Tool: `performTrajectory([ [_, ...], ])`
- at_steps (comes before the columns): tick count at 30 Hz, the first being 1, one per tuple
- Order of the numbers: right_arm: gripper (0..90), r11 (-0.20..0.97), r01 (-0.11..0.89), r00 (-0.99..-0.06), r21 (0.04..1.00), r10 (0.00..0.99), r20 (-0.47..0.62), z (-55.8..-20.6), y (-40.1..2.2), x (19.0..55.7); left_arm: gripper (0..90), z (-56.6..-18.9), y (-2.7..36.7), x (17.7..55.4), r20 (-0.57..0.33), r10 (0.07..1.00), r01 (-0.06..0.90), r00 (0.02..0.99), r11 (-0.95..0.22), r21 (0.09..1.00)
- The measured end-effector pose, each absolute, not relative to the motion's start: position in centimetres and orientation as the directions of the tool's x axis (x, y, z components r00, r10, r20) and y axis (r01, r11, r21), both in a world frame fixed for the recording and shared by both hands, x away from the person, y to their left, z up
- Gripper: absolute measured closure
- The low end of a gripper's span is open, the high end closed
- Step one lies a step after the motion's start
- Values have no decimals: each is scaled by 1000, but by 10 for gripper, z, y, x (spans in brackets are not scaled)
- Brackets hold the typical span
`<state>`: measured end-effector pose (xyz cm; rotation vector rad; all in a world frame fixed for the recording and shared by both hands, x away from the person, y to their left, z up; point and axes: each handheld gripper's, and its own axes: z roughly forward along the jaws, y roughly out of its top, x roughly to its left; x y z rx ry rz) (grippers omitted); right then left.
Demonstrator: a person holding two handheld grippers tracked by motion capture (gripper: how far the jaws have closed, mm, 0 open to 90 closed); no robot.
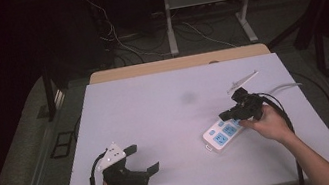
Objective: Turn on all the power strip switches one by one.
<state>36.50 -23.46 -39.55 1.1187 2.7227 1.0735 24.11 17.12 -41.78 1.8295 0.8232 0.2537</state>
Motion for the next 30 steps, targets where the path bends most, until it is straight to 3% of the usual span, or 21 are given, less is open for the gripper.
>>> performTrajectory([
  [30,900,503,619,-745,604,621,246,-417,-231,365,0,-418,171,240,-201,641,414,741,-199,888],
])
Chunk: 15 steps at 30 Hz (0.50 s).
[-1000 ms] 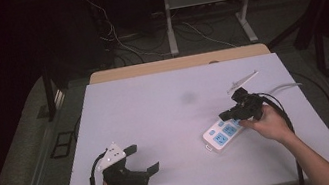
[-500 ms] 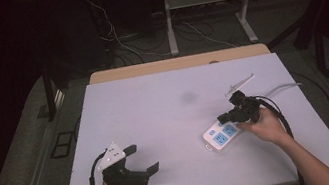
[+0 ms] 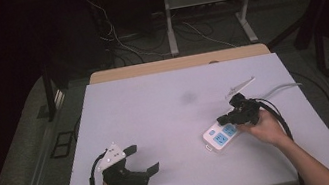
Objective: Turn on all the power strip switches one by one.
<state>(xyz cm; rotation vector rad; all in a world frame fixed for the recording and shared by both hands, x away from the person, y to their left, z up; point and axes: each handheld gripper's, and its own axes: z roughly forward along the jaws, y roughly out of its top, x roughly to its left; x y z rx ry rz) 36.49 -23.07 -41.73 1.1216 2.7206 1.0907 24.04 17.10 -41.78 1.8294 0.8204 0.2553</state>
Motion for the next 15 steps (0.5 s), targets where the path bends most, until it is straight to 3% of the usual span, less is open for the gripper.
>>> performTrajectory([
  [15,900,527,598,-758,604,616,213,-418,-227,364,0,-418,168,240,-199,637,413,744,-205,888],
])
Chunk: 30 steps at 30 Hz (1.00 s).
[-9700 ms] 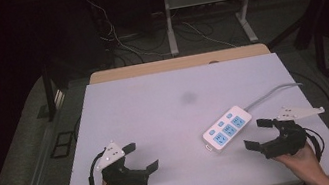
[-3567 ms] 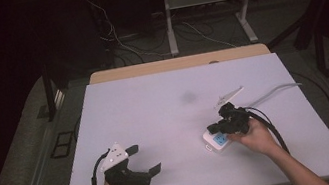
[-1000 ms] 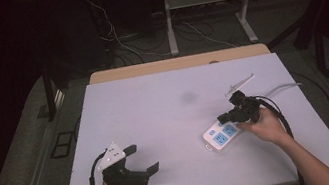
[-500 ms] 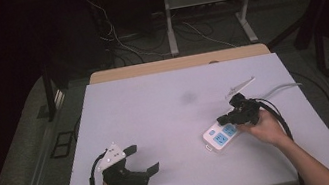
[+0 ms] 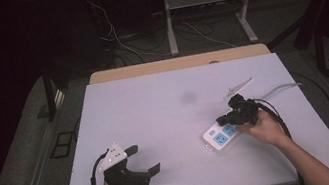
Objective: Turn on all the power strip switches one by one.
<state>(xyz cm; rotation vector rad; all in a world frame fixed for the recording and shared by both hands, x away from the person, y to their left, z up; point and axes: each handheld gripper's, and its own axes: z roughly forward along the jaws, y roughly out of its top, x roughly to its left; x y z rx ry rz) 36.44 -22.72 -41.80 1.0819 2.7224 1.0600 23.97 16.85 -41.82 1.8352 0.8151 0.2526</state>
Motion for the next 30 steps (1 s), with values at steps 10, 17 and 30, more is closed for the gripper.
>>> performTrajectory([
  [10,900,530,599,-758,600,616,213,-417,-227,364,0,-418,170,240,-201,641,415,741,-201,888],
  [17,900,514,613,-744,600,630,220,-416,-228,365,0,-418,171,241,-203,642,416,740,-199,887],
  [30,900,471,627,-727,621,639,249,-405,-240,364,0,-418,172,241,-202,647,416,736,-196,888],
])
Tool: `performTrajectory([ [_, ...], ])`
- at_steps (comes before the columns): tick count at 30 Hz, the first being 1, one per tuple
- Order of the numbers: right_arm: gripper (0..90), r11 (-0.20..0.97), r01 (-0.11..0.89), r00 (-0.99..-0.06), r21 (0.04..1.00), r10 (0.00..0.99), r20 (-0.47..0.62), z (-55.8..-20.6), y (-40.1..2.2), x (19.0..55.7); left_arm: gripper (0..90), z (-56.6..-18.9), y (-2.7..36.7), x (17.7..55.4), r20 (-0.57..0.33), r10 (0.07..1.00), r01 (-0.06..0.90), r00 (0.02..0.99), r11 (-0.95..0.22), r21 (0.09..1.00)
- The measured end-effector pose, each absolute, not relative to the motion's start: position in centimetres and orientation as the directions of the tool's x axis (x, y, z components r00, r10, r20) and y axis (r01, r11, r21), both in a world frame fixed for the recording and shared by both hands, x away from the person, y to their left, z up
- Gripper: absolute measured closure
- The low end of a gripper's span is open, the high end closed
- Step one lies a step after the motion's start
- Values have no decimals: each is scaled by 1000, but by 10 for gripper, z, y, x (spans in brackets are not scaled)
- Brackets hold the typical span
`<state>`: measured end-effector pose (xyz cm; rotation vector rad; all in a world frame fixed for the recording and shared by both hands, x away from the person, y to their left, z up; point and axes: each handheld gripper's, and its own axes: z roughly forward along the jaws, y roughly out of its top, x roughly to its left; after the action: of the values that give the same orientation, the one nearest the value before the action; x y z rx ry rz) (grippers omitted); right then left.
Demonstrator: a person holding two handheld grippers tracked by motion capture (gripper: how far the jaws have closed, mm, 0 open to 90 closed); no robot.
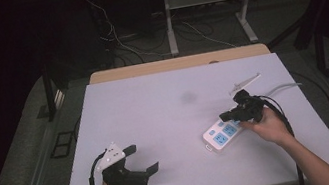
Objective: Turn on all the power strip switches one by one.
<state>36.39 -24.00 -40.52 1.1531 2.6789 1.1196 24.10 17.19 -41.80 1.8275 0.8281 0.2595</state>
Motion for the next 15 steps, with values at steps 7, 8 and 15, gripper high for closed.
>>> performTrajectory([
  [7,900,465,618,-727,634,645,236,-393,-247,364,0,-418,172,241,-203,647,416,735,-195,888],
  [8,900,463,617,-727,636,645,236,-391,-248,364,0,-418,172,241,-201,647,415,735,-196,888],
  [15,900,456,614,-725,645,649,232,-382,-254,363,0,-418,171,241,-203,644,417,738,-198,887],
])
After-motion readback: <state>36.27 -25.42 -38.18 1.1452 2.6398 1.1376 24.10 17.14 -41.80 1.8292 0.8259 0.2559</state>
